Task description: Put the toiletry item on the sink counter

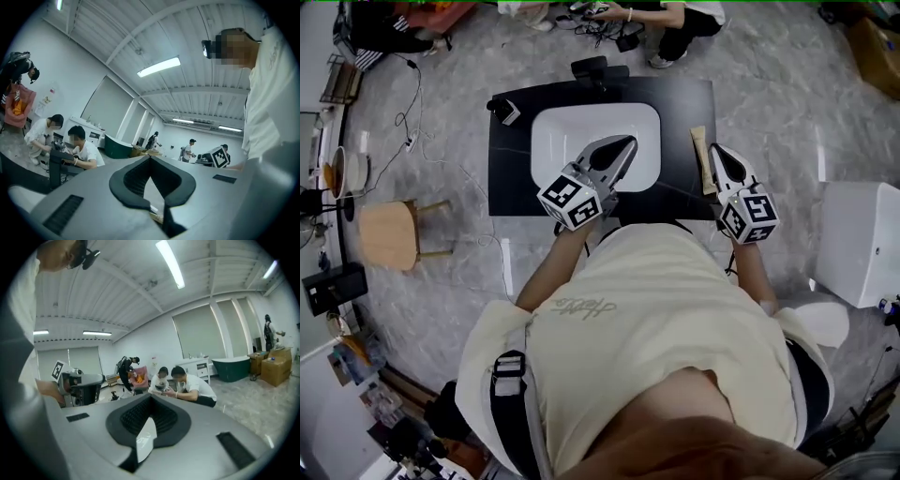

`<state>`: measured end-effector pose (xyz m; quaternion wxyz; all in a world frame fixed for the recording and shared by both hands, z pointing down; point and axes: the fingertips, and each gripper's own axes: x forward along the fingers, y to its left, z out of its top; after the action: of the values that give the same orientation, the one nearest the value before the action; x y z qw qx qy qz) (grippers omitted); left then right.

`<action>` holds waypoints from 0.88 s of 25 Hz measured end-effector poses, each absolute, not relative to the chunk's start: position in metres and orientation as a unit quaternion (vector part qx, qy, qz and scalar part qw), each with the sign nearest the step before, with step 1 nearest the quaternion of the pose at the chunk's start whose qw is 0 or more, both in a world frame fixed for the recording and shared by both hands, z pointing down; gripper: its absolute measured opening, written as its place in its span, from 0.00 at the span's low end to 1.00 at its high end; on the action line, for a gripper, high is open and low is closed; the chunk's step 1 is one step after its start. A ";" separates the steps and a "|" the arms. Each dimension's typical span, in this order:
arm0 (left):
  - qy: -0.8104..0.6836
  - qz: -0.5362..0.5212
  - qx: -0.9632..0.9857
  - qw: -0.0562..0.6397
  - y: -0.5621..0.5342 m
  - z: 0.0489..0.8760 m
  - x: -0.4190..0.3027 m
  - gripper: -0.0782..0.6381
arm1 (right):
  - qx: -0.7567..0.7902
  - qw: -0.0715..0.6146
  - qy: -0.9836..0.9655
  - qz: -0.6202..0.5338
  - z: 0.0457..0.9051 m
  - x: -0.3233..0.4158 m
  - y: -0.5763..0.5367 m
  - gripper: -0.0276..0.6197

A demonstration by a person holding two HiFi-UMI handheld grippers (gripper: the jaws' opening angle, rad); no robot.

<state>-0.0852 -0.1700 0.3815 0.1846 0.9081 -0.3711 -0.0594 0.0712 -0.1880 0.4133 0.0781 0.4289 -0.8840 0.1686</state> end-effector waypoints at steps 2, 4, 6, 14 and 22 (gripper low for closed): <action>-0.369 -0.062 0.911 0.176 -0.166 0.369 -0.085 0.11 | 0.431 0.060 -0.890 0.140 0.387 0.069 -0.185 0.03; -0.367 -0.067 0.914 0.160 -0.164 0.353 -0.084 0.11 | 0.433 0.044 -0.893 0.115 0.363 0.070 -0.183 0.03; -0.367 -0.073 0.916 0.145 -0.163 0.338 -0.083 0.11 | 0.433 0.027 -0.896 0.098 0.344 0.071 -0.180 0.03; -0.381 -0.094 0.912 0.118 -0.162 0.306 -0.089 0.11 | 0.419 -0.002 -0.907 0.044 0.300 0.068 -0.165 0.03; -0.411 -0.100 0.902 0.084 -0.168 0.281 -0.118 0.11 | 0.413 -0.017 -0.910 0.017 0.273 0.055 -0.160 0.03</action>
<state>-0.1179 -0.1683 0.2809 0.0841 0.9022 -0.4112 -0.0996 0.0548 -0.1600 0.2725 -0.0174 0.4128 -0.9105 0.0173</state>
